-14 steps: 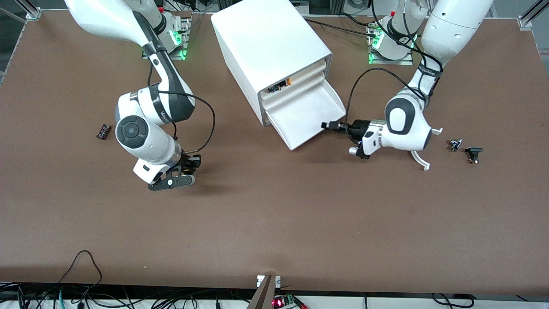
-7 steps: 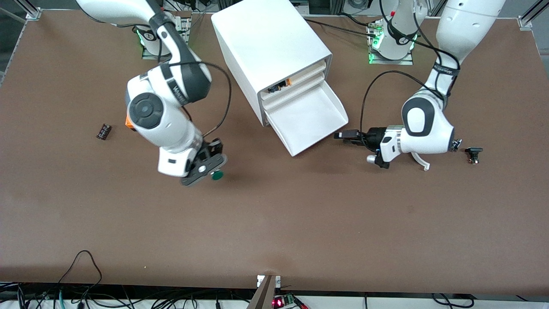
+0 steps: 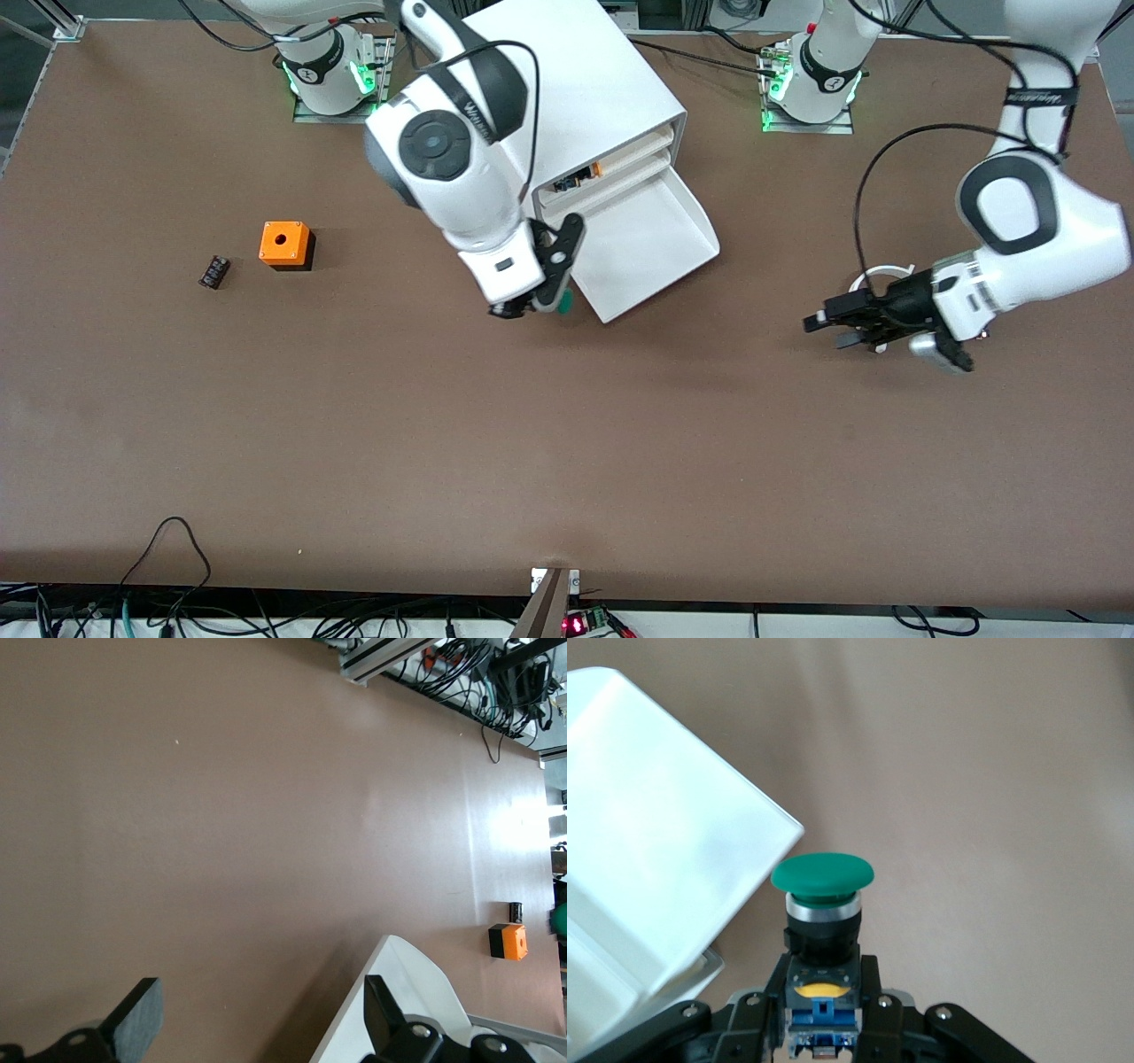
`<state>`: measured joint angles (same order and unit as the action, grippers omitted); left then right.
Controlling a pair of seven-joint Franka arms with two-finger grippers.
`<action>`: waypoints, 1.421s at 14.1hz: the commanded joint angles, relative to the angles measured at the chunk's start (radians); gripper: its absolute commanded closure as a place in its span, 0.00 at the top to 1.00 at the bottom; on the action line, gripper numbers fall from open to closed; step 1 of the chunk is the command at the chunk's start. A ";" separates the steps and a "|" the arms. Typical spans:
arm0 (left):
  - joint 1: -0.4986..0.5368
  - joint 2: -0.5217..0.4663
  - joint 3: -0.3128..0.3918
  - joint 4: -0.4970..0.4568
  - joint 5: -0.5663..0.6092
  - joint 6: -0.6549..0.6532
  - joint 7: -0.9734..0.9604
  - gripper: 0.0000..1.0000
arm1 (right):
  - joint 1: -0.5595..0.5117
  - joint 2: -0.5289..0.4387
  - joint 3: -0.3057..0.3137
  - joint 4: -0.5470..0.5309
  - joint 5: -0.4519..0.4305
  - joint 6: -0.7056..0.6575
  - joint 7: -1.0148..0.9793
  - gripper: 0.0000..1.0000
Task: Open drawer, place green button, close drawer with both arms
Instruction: 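Carry the button to the drawer with the right gripper while the left gripper withdraws, then lower the green button into the drawer and open the right gripper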
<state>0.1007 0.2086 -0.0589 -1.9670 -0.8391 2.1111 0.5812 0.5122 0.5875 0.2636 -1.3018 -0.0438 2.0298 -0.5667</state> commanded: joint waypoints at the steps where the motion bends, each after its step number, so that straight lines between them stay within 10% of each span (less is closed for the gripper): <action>1: 0.011 -0.144 0.031 0.031 0.250 -0.113 -0.023 1.00 | 0.083 0.073 0.002 0.082 -0.016 -0.008 -0.076 0.11; 9: -0.003 -0.330 0.056 0.123 0.716 -0.313 -0.193 1.00 | 0.207 0.186 0.031 0.145 -0.195 -0.117 -0.239 0.12; 15: -0.051 -0.334 0.042 0.122 0.804 -0.324 -0.423 1.00 | 0.239 0.253 0.031 0.148 -0.223 -0.088 -0.236 0.15; 18: -0.070 -0.336 0.037 0.122 0.834 -0.330 -0.503 1.00 | 0.249 0.259 0.031 0.147 -0.222 -0.063 -0.150 0.58; 19: -0.070 -0.336 0.037 0.122 0.834 -0.333 -0.504 1.00 | 0.255 0.259 0.031 0.147 -0.223 -0.062 -0.115 1.00; 20: -0.072 -0.336 0.037 0.122 0.834 -0.335 -0.503 1.00 | 0.256 0.259 0.031 0.148 -0.223 -0.062 -0.093 1.00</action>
<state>0.0357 -0.1219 -0.0232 -1.8550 -0.0354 1.7991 0.0995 0.7555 0.8285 0.2866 -1.1945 -0.2473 1.9770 -0.7232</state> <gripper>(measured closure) 0.000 0.449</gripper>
